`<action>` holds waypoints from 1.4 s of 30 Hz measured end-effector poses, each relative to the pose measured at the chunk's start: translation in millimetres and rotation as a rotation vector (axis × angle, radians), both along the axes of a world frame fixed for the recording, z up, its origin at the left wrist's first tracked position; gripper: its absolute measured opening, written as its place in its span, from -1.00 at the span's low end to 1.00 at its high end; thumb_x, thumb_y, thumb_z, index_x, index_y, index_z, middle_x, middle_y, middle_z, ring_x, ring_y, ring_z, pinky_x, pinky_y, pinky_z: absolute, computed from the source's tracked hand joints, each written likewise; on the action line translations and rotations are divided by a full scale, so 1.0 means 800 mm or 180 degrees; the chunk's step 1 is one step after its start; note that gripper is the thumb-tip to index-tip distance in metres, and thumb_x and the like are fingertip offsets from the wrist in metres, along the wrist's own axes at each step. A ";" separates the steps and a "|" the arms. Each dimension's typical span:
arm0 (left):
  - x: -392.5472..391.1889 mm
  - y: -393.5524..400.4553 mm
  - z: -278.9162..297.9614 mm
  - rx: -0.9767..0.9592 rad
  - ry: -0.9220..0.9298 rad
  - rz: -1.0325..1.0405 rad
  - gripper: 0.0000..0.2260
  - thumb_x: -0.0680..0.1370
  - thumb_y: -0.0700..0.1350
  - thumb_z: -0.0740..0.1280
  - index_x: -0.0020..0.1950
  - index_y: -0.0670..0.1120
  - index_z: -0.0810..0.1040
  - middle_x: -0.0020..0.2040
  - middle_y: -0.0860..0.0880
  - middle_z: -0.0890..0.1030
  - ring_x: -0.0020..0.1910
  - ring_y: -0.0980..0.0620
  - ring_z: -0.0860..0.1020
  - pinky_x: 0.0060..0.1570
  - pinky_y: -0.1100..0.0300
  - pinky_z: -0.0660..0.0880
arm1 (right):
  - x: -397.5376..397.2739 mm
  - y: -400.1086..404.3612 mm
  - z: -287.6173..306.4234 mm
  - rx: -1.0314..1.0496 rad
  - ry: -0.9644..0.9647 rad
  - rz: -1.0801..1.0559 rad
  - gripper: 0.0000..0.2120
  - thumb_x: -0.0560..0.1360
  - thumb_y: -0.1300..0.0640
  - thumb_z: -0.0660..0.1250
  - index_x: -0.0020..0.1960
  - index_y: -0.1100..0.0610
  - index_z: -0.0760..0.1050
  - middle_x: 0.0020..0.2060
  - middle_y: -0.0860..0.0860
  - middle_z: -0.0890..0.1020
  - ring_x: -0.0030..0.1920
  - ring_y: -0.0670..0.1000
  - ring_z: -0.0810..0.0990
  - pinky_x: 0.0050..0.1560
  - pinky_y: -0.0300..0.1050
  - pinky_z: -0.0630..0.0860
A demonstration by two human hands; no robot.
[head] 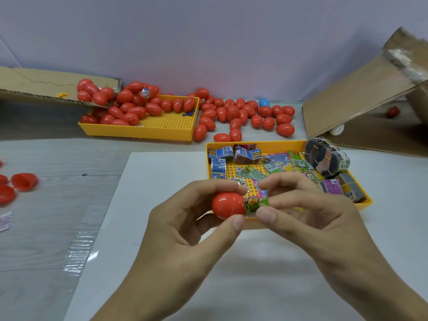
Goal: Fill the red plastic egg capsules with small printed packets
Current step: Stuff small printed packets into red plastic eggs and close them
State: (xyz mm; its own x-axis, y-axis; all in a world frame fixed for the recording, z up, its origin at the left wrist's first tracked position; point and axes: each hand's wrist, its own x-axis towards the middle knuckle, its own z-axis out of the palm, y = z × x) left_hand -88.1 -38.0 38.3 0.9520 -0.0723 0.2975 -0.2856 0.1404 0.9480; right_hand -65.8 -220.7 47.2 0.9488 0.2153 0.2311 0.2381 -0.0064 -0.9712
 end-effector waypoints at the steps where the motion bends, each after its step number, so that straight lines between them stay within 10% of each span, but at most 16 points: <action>1: 0.000 0.000 -0.001 0.0007 0.0010 -0.0021 -0.72 0.40 -0.15 0.45 0.11 -0.05 0.65 0.08 -0.09 0.69 0.10 -0.09 0.66 0.05 0.25 0.57 | 0.000 0.000 0.000 0.0066 0.0093 0.0047 -0.72 0.20 -0.18 0.58 -0.26 0.00 0.71 0.00 -0.04 0.64 -0.12 -0.03 0.58 -0.15 -0.01 0.57; 5: 0.001 0.000 -0.004 0.0027 -0.0048 -0.0104 -0.72 0.42 -0.18 0.45 0.12 -0.05 0.66 0.07 -0.11 0.68 0.10 -0.11 0.66 0.06 0.25 0.57 | 0.001 0.002 0.001 0.0360 0.0395 0.0152 -0.81 0.16 0.03 0.59 -0.28 0.07 0.71 -0.04 0.00 0.66 -0.03 -0.12 0.64 -0.22 -0.17 0.58; 14: 0.003 -0.001 -0.009 0.0281 -0.0276 0.0024 -0.68 0.44 -0.18 0.45 0.17 0.02 0.66 0.07 -0.10 0.62 0.10 -0.22 0.61 0.00 0.18 0.59 | -0.001 0.004 0.007 0.0598 0.1063 0.0446 -0.57 0.09 -0.21 0.63 -0.26 0.12 0.72 -0.02 0.00 0.69 -0.14 -0.13 0.59 -0.27 -0.14 0.50; 21: 0.001 -0.003 -0.009 0.0277 -0.0345 0.0094 -0.69 0.43 -0.17 0.45 0.17 -0.02 0.67 0.07 -0.12 0.62 0.09 -0.18 0.63 -0.01 0.19 0.60 | -0.002 0.005 0.001 0.0378 0.0754 0.0073 -0.93 0.22 0.14 0.56 -0.31 0.10 0.71 -0.09 -0.03 0.68 -0.14 -0.15 0.64 -0.27 -0.29 0.52; 30: -0.001 -0.006 -0.010 0.0629 -0.0706 0.0559 -0.66 0.42 -0.17 0.46 0.19 0.00 0.66 0.04 -0.04 0.55 -0.05 -0.12 0.66 -0.07 0.21 0.63 | -0.002 0.005 0.003 0.0236 0.0676 -0.0022 -0.74 0.13 0.13 0.63 -0.22 0.19 0.71 -0.28 0.03 0.67 -0.36 -0.11 0.58 -0.34 -0.30 0.51; 37: -0.003 -0.008 -0.008 0.0677 -0.0818 0.0720 -0.70 0.41 -0.16 0.48 0.15 -0.06 0.66 0.01 -0.05 0.56 -0.04 -0.11 0.66 -0.10 0.22 0.63 | -0.007 0.008 0.012 -0.0144 0.0262 0.0034 -0.89 0.32 -0.06 0.47 -0.29 -0.05 0.72 -0.01 -0.06 0.69 0.01 -0.12 0.64 -0.18 -0.30 0.56; 42: -0.002 -0.004 -0.006 0.0540 -0.0652 0.0764 -0.73 0.40 -0.13 0.49 0.10 -0.06 0.69 0.02 -0.05 0.55 -0.02 -0.13 0.65 -0.11 0.22 0.63 | -0.005 0.009 0.007 0.0160 0.0344 0.0067 -0.89 0.22 0.04 0.60 -0.33 0.03 0.70 -0.24 -0.10 0.57 -0.23 -0.15 0.51 -0.29 -0.34 0.45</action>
State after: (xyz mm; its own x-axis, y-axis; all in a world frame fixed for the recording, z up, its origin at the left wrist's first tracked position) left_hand -89.4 -41.4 33.9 0.8697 0.0814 0.4869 -0.4779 -0.1084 0.8717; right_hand -69.9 -213.6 52.7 0.9642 0.2261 0.1386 0.1314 0.0468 -0.9902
